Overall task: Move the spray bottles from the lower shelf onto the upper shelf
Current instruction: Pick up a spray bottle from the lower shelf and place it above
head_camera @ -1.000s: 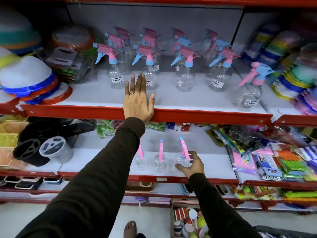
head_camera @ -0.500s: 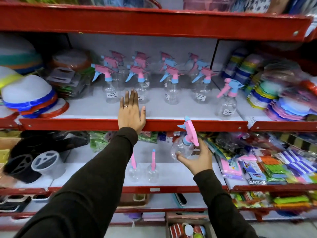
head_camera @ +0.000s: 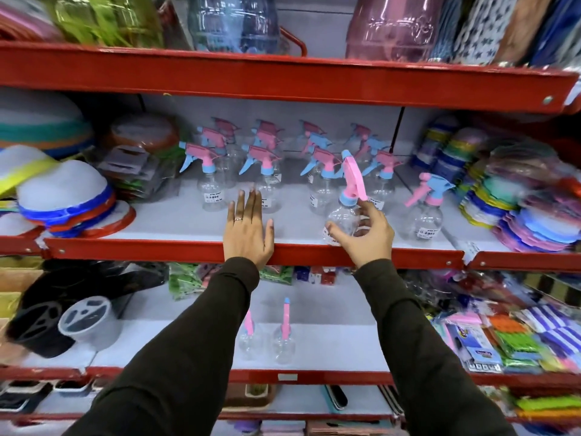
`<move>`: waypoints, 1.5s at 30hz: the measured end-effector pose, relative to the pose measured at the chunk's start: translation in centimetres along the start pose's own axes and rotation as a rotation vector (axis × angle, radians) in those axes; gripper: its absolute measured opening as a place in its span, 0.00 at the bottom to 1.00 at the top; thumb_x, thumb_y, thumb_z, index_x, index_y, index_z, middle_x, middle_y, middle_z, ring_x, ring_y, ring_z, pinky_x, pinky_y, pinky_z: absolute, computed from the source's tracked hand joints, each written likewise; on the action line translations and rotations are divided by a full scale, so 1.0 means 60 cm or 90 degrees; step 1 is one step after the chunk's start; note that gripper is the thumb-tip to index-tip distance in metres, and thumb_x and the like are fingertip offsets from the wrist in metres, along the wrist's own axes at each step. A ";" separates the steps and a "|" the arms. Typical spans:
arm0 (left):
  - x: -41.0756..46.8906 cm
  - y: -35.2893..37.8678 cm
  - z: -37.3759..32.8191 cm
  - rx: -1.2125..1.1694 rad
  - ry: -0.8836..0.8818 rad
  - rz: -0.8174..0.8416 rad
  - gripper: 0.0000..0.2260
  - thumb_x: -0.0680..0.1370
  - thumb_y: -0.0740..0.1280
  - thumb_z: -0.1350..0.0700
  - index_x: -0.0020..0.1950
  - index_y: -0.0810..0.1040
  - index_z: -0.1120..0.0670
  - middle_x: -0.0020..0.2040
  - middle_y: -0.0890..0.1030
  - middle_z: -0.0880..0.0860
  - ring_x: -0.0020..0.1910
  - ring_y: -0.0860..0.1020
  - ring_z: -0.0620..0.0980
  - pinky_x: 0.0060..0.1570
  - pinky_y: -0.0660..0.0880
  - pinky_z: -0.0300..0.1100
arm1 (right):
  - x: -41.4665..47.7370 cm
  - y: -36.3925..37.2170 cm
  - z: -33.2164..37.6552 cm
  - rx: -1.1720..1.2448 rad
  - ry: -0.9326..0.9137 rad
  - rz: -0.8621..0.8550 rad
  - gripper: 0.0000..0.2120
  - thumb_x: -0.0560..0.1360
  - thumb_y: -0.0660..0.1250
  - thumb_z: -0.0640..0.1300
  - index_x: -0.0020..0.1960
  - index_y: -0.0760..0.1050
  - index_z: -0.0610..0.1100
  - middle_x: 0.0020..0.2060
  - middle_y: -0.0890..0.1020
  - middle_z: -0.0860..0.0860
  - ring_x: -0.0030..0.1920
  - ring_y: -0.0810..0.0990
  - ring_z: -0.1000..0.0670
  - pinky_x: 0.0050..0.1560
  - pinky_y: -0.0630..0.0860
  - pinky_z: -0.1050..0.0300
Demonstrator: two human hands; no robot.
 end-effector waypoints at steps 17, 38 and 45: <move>0.000 0.001 -0.003 0.005 -0.001 -0.015 0.31 0.80 0.49 0.46 0.81 0.52 0.60 0.82 0.54 0.57 0.82 0.47 0.57 0.79 0.41 0.53 | 0.047 0.046 -0.036 -0.116 0.052 0.108 0.40 0.58 0.77 0.67 0.64 0.69 0.51 0.60 0.75 0.48 0.61 0.75 0.46 0.62 0.77 0.48; -0.002 0.001 -0.001 0.012 -0.009 -0.006 0.32 0.80 0.46 0.46 0.81 0.51 0.59 0.82 0.53 0.58 0.82 0.46 0.57 0.80 0.43 0.54 | 0.039 0.053 -0.026 -0.126 0.042 0.055 0.32 0.63 0.79 0.56 0.63 0.74 0.48 0.58 0.78 0.47 0.57 0.78 0.46 0.60 0.79 0.47; -0.004 -0.002 -0.001 0.009 -0.007 0.000 0.31 0.81 0.46 0.46 0.81 0.50 0.59 0.82 0.51 0.56 0.82 0.44 0.56 0.79 0.38 0.51 | 0.036 0.059 -0.028 -0.109 0.050 0.059 0.33 0.66 0.78 0.54 0.68 0.73 0.48 0.61 0.78 0.47 0.59 0.79 0.46 0.62 0.78 0.50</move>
Point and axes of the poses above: each hand's wrist, its own x-axis towards the middle knuckle, its own y-axis out of the palm, z = x × y, the point moved 4 cm from there along x, towards the middle knuckle
